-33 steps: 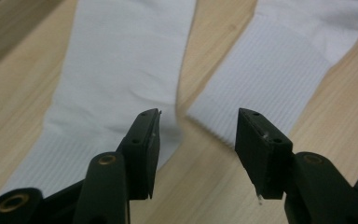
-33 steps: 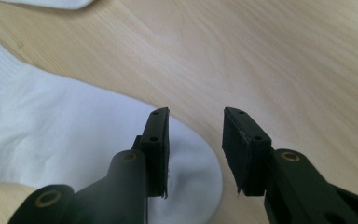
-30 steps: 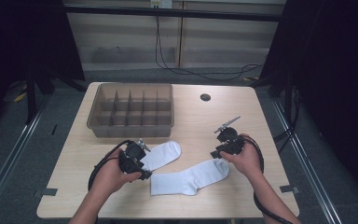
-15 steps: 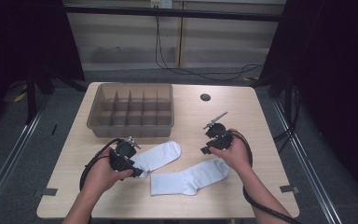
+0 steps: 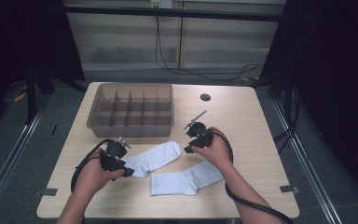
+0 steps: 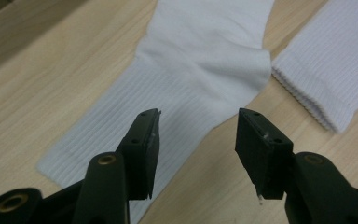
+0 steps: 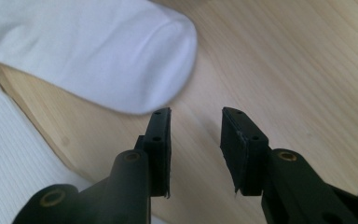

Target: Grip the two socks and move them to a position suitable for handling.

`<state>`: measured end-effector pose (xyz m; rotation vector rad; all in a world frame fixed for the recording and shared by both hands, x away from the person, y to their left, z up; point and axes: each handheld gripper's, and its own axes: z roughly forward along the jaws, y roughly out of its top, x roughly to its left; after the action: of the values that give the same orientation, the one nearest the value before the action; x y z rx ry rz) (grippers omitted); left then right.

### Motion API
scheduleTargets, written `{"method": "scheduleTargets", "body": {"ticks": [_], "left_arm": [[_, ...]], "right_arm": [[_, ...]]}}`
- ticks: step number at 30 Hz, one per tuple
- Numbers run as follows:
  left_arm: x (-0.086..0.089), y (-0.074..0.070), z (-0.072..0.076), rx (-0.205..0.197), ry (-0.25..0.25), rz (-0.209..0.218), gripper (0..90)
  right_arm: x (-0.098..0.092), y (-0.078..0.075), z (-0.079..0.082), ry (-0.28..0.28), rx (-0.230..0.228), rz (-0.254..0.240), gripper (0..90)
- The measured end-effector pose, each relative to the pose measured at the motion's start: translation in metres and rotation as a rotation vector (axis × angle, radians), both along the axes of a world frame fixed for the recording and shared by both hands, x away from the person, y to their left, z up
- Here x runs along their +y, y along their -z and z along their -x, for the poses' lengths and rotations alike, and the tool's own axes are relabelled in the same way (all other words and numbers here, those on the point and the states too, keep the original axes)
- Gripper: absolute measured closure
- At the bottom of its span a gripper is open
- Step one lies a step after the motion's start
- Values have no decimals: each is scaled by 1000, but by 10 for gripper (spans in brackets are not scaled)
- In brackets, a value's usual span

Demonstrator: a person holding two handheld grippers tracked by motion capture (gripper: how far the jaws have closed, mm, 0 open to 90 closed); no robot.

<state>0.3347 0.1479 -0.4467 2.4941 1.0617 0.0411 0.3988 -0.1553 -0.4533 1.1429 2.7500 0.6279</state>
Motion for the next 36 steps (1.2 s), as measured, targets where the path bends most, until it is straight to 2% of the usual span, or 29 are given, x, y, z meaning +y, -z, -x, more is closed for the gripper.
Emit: {"method": "scheduleTargets", "body": {"ticks": [3, 9, 16, 21, 25, 27, 36], "left_arm": [[5, 0, -1, -4, -14, -8, 497], [13, 6, -4, 2, -35, -29, 498], [17, 12, -8, 12, -58, -37, 504], [22, 14, -10, 10, -72, -43, 507], [22, 19, -11, 32, -79, -48, 518], [23, 20, -12, 31, -80, -61, 521], [21, 24, -13, 27, -90, -92, 593]], "right_arm": [[12, 1, -2, -1, 7, -17, 641], [31, 5, -4, -35, 17, -10, 659], [41, 15, -5, -61, 39, -4, 678], [41, 20, -5, -53, 24, 8, 757], [38, 20, -5, -47, 29, 17, 809], [36, 20, -4, -53, 28, 19, 828], [35, 19, -2, -54, 25, 35, 857]]}}
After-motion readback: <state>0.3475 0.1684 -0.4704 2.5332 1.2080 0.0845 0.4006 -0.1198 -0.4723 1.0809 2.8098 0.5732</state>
